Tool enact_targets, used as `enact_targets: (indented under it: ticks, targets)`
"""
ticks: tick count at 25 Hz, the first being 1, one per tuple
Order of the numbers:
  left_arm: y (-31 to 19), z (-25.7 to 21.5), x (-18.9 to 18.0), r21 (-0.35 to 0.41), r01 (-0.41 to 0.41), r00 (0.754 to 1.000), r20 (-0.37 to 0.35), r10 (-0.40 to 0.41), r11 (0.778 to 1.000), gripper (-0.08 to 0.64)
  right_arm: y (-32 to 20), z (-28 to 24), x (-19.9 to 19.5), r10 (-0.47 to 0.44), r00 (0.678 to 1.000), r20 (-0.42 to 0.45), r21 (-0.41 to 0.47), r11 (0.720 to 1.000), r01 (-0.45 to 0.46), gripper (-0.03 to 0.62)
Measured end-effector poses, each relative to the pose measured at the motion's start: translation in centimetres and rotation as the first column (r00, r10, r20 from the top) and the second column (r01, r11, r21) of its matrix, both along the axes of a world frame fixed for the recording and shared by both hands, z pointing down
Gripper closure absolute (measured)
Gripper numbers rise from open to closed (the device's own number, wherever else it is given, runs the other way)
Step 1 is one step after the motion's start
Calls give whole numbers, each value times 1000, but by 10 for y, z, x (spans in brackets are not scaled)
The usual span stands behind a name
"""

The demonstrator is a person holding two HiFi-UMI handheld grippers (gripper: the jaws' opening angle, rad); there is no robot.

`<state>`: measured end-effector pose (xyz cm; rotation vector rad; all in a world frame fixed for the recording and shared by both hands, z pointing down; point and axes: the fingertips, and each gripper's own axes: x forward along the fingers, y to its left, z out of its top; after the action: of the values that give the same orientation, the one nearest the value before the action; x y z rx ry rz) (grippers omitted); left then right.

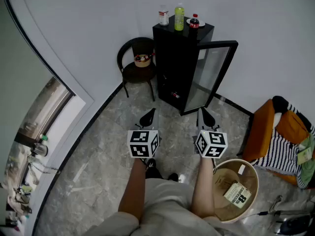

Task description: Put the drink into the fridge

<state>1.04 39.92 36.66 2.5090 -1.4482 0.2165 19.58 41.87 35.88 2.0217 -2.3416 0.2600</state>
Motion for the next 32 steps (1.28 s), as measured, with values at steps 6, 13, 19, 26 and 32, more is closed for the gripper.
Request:
enact_targets:
  ticks: [6,13,19,26,32]
  targets:
    - [-14,-24,11,85,-45,999,1,45,995,551,-15,-9,1,3,1000,-15,21,1000,-3,586]
    - [-8,-36,23,136,-64,997,41,58,989,552,-13,-17,6,-17,999,39,60,998,15,586]
    - [-3,-42,27,192,-35,997,76,21,981,551,-10,-15,-8,-109,985,134,102,990,96,586]
    - [-14,-35,35,189,-119,970,231,74,975,552,-31,-19,-18,-152,975,163,108,985,136,584]
    - [-52,-19,7,124,-101,973,221,72,987,552,-60,-13,-35,-169,967,189,90,984,155,586]
